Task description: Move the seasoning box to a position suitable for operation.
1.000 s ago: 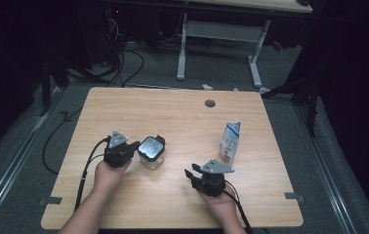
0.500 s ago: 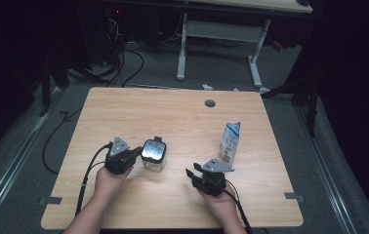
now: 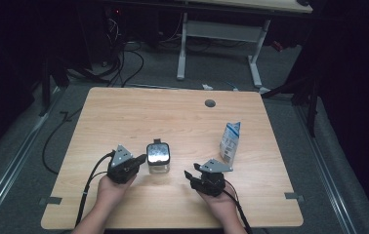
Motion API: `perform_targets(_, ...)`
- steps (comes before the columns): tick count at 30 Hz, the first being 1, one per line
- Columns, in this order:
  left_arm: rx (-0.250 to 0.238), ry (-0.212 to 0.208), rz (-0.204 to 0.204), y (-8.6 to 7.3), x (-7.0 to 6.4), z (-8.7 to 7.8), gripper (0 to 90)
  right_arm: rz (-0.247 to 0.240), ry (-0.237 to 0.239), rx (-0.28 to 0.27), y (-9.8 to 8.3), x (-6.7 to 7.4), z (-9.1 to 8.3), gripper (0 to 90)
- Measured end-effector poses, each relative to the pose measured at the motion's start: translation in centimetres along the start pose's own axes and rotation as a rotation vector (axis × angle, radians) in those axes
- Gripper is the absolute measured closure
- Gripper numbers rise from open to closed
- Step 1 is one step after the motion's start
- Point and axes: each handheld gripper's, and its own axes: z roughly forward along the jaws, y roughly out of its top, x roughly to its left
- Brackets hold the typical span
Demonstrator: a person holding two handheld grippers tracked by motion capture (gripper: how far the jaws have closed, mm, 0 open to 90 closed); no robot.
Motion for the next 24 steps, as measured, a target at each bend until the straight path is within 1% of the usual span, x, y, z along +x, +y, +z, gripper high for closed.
perform_targets(4,-0.004,-0.011,-0.001,-0.1,-0.3,-0.1,90.0,-0.013,-0.002,0.001,0.0,0.0,0.0,50.7)
perform_targets(5,-0.007,-0.014,0.0,-0.2,-0.6,-0.1,90.0,-0.015,-0.003,0.0,0.0,0.0,0.0,50.7)
perform_targets(6,-0.007,-0.014,0.0,-0.2,-0.6,-0.1,90.0,-0.015,-0.003,0.0,0.0,0.0,0.0,50.7)
perform_targets(7,-0.006,-0.023,0.0,-0.2,-0.8,-0.2,90.0,-0.014,-0.003,0.003,0.0,0.0,0.0,50.9)
perform_targets(11,-0.012,-0.036,0.011,-0.2,-1.5,-0.3,90.0,-0.013,-0.004,0.003,0.0,0.0,0.0,50.9)
perform_targets(12,-0.012,-0.036,0.011,-0.2,-1.5,-0.3,90.0,-0.013,-0.004,0.003,0.0,0.0,0.0,50.9)
perform_targets(13,-0.009,-0.048,0.015,-0.2,-1.9,-0.3,90.0,-0.013,-0.007,0.003,0.0,0.0,0.0,50.8)
perform_targets(18,-0.008,-0.072,0.022,-0.4,-2.8,0.0,90.0,-0.015,-0.012,0.0,0.0,0.0,-0.1,50.6)
perform_targets(24,-0.004,-0.088,0.027,-0.3,-3.5,0.3,90.0,-0.015,-0.016,0.002,0.0,-0.1,-0.1,50.6)
